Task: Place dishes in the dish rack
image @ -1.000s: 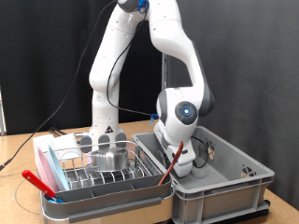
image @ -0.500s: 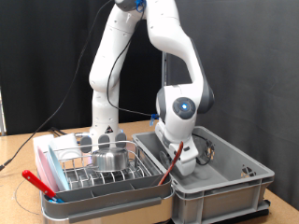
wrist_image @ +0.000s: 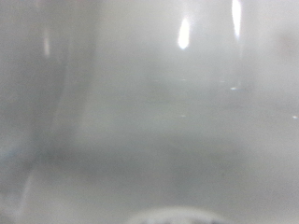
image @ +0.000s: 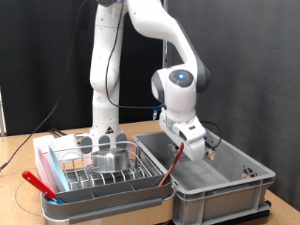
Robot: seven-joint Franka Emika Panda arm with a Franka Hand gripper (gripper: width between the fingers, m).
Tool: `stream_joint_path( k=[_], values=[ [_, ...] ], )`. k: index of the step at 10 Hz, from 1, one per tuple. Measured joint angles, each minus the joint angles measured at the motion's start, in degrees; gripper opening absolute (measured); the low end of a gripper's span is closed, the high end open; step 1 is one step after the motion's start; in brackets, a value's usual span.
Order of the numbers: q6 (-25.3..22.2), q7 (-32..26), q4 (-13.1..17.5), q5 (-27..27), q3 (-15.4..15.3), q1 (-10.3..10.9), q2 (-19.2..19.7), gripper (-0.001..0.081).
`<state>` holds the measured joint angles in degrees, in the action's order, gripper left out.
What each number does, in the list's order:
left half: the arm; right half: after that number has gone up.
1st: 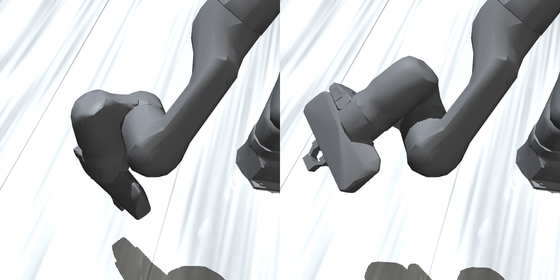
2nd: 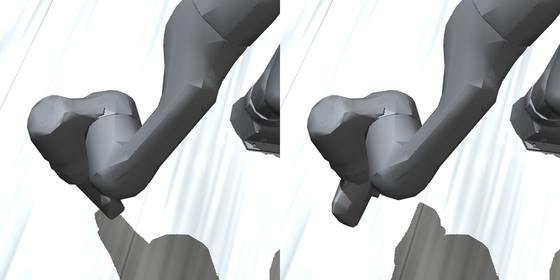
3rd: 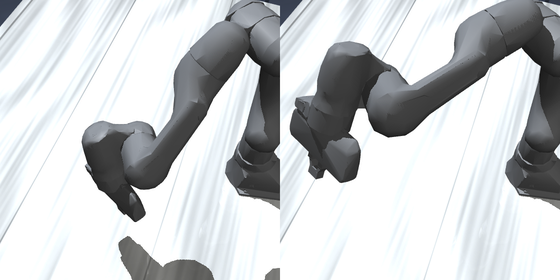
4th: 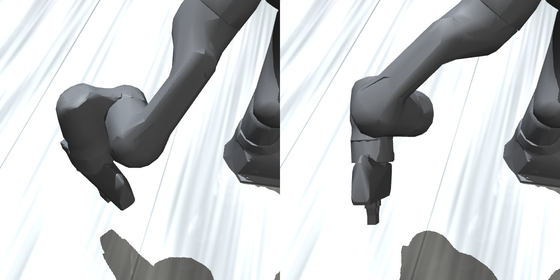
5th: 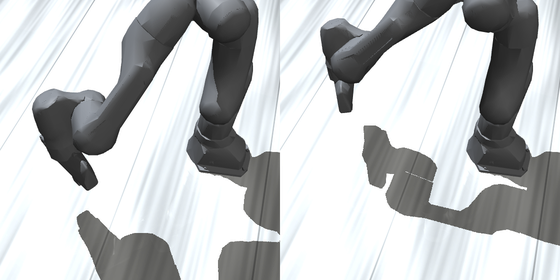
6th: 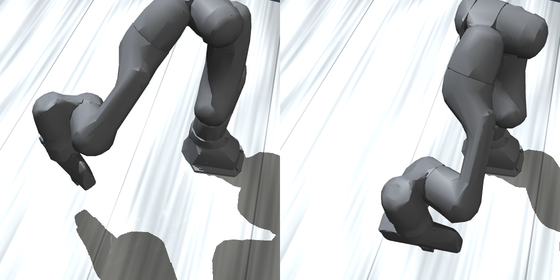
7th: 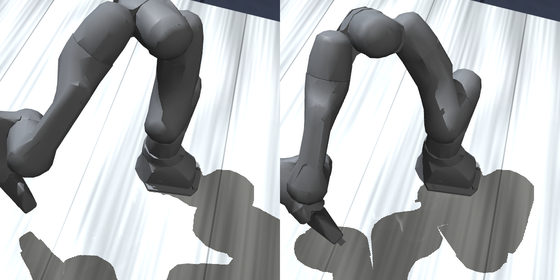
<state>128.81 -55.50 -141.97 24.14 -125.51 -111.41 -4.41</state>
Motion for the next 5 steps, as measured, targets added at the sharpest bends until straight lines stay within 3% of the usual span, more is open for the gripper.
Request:
stream_joint_path(
  k=[2,3,5],
  values=[
    [0.0,3.0,0.3,-3.3,0.4,-0.1,3.5,0.0106],
    [0.0,2.7,0.2,-3.3,0.4,-0.1,3.3,0.0106],
    [-0.5,-7.3,0.3,-3.5,0.0,0.0,3.2,0.0106]
  ],
)
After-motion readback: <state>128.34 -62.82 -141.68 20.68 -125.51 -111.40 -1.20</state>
